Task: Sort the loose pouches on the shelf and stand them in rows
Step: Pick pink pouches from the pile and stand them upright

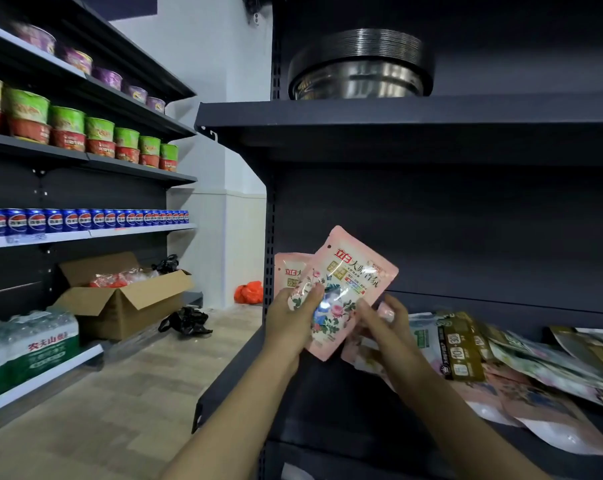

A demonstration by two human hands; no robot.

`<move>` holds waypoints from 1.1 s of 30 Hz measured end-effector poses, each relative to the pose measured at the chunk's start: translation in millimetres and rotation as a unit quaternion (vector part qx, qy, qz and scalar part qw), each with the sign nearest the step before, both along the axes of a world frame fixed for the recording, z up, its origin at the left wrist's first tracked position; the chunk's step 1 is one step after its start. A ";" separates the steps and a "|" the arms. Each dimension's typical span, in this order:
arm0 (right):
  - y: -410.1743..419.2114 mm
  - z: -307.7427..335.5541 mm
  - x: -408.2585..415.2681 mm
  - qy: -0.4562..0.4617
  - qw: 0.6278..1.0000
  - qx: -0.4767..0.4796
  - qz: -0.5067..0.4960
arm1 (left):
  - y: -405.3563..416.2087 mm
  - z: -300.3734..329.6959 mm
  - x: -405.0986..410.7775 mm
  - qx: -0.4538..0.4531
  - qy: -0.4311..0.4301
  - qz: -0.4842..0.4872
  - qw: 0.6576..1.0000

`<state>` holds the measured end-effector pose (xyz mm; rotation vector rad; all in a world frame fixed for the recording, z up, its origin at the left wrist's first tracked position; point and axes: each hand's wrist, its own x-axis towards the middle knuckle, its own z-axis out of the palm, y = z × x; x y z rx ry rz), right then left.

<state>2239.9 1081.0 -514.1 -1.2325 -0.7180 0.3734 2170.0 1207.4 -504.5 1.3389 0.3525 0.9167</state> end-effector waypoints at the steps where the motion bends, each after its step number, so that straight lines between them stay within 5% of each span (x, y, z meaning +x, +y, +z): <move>1: 6.2 -2.4 -3.4 0.000 1.000 -0.002 0.026 | -1.9 -2.4 2.8 -0.022 -0.003 -0.019 1.000; 7: 27.4 -10.1 -1.3 -0.045 0.996 -0.026 0.077 | 8.0 -16.1 -1.8 0.023 0.062 -0.070 0.995; 15: 50.3 -10.1 14.6 -0.149 0.973 -0.153 -0.088 | 43.8 -21.8 -23.2 0.241 0.180 0.004 0.954; 33: 104.2 -26.4 12.1 -0.182 0.917 -0.328 -0.137 | 91.6 -39.4 12.8 0.279 0.208 0.090 0.933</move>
